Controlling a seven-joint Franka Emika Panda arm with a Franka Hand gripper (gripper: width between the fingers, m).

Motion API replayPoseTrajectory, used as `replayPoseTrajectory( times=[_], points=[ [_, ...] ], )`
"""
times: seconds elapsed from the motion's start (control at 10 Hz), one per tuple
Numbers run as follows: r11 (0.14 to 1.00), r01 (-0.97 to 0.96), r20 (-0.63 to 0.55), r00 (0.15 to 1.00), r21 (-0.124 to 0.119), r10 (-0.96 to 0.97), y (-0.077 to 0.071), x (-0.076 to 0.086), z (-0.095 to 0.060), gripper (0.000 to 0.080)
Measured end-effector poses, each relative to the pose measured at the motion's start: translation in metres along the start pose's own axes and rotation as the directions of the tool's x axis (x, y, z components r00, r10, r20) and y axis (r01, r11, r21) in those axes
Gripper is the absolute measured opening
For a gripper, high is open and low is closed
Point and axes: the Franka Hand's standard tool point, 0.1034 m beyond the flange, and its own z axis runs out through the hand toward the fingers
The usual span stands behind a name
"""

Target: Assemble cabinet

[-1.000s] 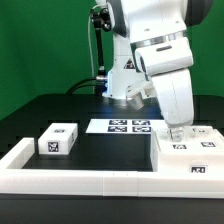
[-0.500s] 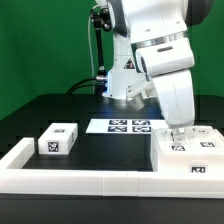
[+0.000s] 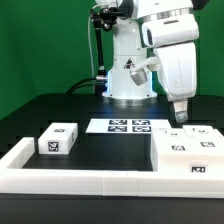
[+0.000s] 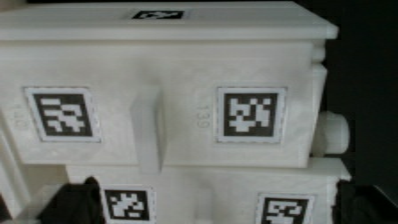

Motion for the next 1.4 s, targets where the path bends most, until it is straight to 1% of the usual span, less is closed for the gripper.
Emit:
replayPoseTrajectory(
  times=[0.2,0.3,0.5,0.6,0.7,0.8,1.0,1.2,1.3,1.4],
  points=[
    [1.0,0.0,0.0,1.0,0.001,0.0,0.0,0.0,0.001,0.0649],
    [1.0,-0.004,0.002,1.0,0.001,0.004,-0.003,-0.002,0.0,0.0649],
    [0.999,-0.042,0.03,0.999,0.008,0.042,-0.028,-0.011,-0.004,0.0649],
    [0.997,-0.073,0.046,0.996,0.001,0.073,-0.044,-0.016,-0.007,0.0649],
    [0.99,-0.138,0.056,0.989,-0.004,0.138,-0.057,-0.016,-0.007,0.0649],
    [0.965,-0.262,0.051,0.964,-0.013,0.262,-0.064,-0.013,-0.006,0.0649],
    [0.928,-0.373,0.047,0.927,-0.018,0.373,-0.064,-0.012,-0.005,0.0649],
    [0.865,-0.501,0.04,0.864,-0.02,0.502,-0.064,-0.01,-0.005,0.0649],
    [0.823,-0.568,0.035,0.822,-0.02,0.569,-0.064,-0.01,-0.005,0.0649],
    [0.76,-0.649,0.028,0.76,-0.022,0.65,-0.063,-0.011,-0.007,0.0649]
  ],
)
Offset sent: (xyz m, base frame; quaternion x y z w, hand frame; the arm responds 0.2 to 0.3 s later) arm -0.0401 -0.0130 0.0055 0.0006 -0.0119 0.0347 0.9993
